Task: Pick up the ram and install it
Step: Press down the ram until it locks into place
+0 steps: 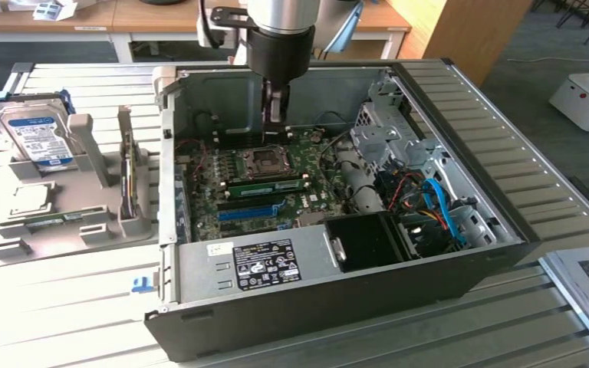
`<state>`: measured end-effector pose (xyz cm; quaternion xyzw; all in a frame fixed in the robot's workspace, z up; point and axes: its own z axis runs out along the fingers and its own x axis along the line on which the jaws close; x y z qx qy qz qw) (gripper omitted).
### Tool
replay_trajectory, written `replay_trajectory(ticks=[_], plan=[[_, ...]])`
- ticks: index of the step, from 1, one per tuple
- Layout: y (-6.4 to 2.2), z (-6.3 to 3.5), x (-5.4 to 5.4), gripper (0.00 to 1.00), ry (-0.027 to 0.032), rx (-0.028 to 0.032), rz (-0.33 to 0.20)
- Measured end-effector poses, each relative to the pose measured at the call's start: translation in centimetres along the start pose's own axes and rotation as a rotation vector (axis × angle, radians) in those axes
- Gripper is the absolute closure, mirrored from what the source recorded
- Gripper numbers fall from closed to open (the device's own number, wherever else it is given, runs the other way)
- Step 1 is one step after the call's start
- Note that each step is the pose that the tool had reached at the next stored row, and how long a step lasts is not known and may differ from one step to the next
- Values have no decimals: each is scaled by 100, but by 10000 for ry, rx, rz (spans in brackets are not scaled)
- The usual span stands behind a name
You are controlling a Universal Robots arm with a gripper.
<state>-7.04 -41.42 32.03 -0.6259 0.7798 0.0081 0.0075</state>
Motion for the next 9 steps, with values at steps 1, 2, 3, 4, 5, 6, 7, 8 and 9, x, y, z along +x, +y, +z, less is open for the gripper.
replay_trajectory(ticks=[1, 2, 3, 4, 5, 6, 7, 8, 9], plan=[[0, 0, 0, 90, 0, 2, 103], [0, 0, 0, 90, -1, 4, 215], [0, 0, 0, 90, -1, 6, 317], [0, 0, 0, 90, -1, 9, 422], [0, 0, 0, 90, -1, 11, 530], [0, 0, 0, 90, -2, 14, 640], [0, 0, 0, 90, -2, 16, 750], [0, 0, 0, 90, -3, 18, 862], [0, 0, 0, 90, -2, 21, 969]])
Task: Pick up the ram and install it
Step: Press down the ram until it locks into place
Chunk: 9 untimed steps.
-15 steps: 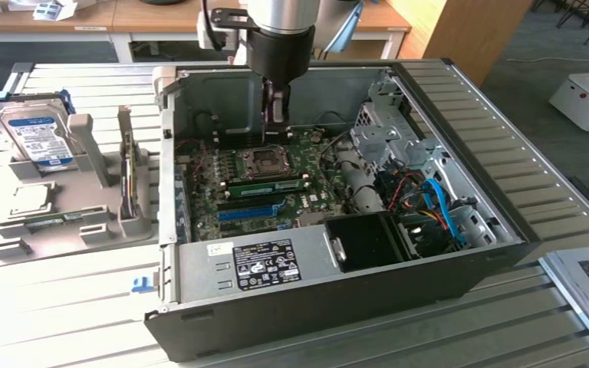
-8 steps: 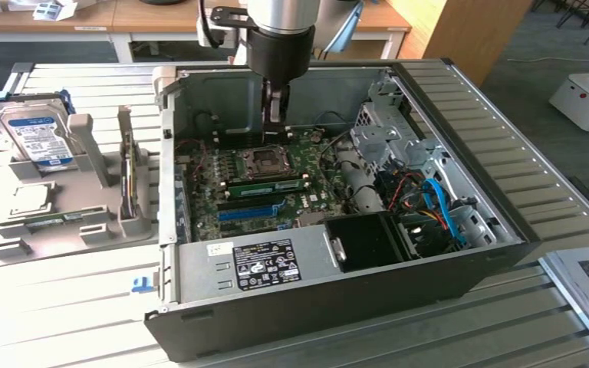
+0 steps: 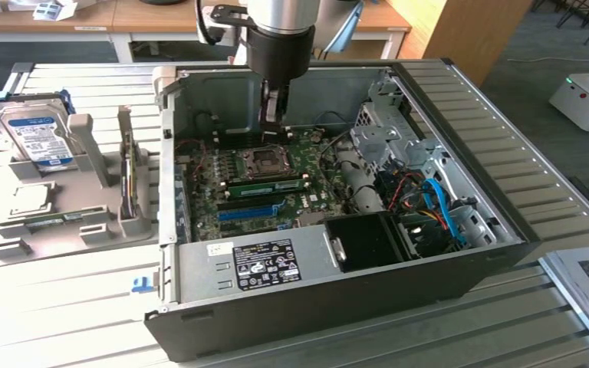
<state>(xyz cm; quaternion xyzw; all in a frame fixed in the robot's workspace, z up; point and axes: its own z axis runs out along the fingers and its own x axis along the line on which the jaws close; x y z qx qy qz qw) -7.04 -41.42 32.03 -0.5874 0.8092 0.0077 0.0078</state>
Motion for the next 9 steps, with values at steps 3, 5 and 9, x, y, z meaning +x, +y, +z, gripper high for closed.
replay_trajectory(ticks=[3, 5, 9], plan=[[0, 0, 0, 90, -2, 8, 373], [0, 0, 0, 90, -3, 14, 658], [0, 0, 0, 90, -4, 26, 1212]])
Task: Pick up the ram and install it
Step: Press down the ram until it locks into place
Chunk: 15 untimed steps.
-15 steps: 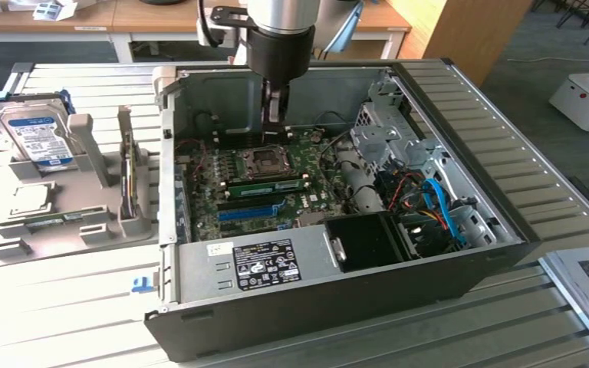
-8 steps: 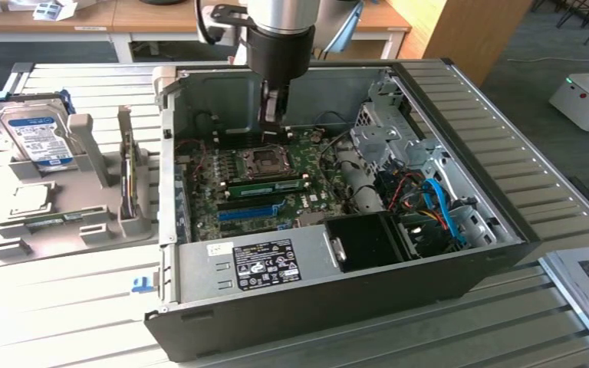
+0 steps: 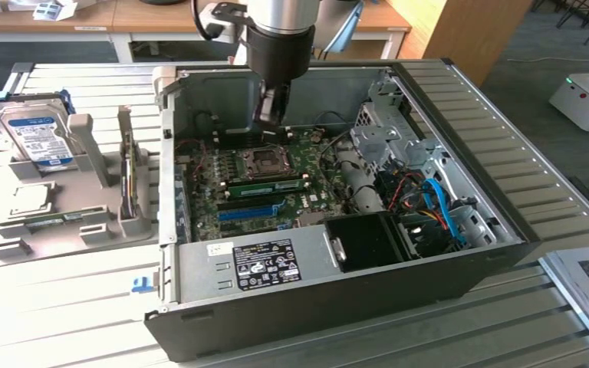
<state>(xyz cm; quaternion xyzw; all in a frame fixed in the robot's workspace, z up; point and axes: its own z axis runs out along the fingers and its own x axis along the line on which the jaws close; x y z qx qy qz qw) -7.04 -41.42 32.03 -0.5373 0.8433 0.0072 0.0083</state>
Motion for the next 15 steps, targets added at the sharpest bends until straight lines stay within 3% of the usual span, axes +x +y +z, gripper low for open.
replay_trajectory(ticks=[7, 8, 15], plan=[[0, 0, 0, 90, -3, 22, 1015], [0, 0, 0, 90, -5, 36, 1688], [0, 1, 0, 90, -8, 55, 2541]])
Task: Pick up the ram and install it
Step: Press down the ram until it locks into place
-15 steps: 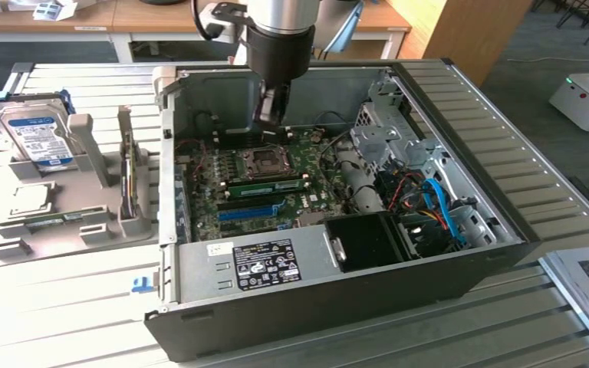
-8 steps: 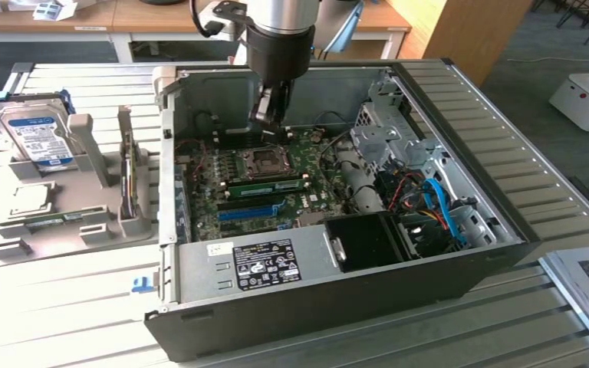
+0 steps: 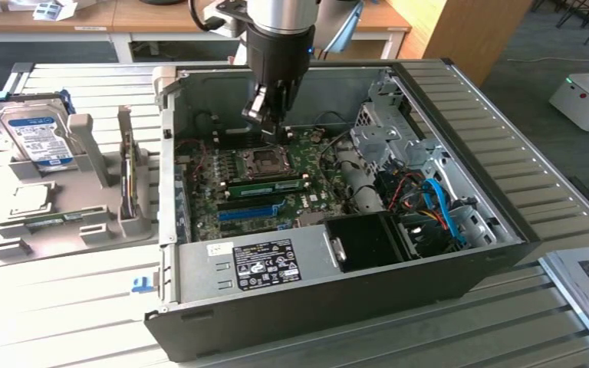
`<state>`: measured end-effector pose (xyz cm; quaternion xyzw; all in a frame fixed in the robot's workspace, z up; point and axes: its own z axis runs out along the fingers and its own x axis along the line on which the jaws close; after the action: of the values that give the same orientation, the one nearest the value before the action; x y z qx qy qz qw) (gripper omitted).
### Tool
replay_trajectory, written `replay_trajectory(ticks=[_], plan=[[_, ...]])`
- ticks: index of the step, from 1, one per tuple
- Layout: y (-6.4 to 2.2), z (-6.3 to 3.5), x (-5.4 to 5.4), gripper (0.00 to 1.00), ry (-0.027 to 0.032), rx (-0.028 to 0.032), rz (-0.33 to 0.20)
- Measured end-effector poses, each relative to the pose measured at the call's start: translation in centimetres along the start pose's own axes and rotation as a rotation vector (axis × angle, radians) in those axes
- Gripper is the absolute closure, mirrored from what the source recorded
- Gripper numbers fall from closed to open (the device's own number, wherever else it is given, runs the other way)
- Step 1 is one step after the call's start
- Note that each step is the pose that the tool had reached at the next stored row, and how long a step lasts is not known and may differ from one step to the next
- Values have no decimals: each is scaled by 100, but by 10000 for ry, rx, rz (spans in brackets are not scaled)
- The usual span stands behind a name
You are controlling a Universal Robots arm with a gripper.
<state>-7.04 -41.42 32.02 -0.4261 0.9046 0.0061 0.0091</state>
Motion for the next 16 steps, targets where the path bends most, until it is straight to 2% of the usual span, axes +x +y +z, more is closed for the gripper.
replay_trajectory(ticks=[8, 16], plan=[[0, 0, 0, 90, -4, 21, 948], [0, 0, 0, 90, -8, 47, 2167]])
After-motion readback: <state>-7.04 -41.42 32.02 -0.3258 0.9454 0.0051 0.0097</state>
